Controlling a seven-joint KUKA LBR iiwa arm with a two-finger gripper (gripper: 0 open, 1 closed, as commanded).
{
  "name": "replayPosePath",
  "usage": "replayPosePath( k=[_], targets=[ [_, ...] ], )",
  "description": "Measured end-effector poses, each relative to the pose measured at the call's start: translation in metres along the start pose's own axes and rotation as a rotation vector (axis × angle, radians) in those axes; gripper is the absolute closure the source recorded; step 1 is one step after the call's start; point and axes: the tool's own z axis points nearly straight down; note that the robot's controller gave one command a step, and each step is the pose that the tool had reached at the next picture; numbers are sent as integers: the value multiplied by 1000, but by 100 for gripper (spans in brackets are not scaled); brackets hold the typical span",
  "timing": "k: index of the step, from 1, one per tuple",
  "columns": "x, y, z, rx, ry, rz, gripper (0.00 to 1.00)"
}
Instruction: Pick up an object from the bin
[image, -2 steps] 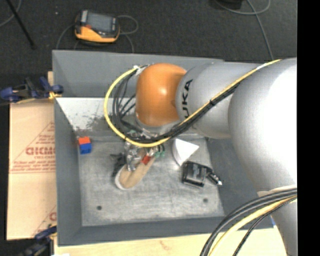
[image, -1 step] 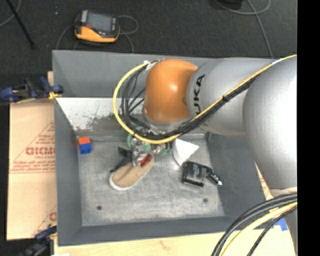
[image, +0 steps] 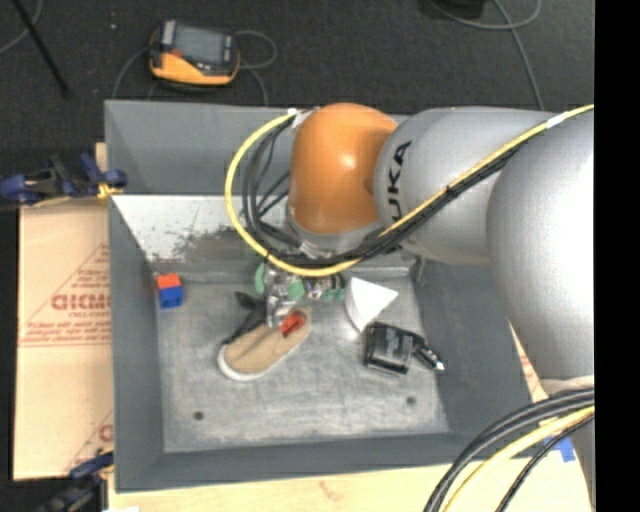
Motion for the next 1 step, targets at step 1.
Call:
replayPosePath(
  k=[1],
  targets=[
    [0, -18, 4, -3, -27, 86, 100]
  ],
)
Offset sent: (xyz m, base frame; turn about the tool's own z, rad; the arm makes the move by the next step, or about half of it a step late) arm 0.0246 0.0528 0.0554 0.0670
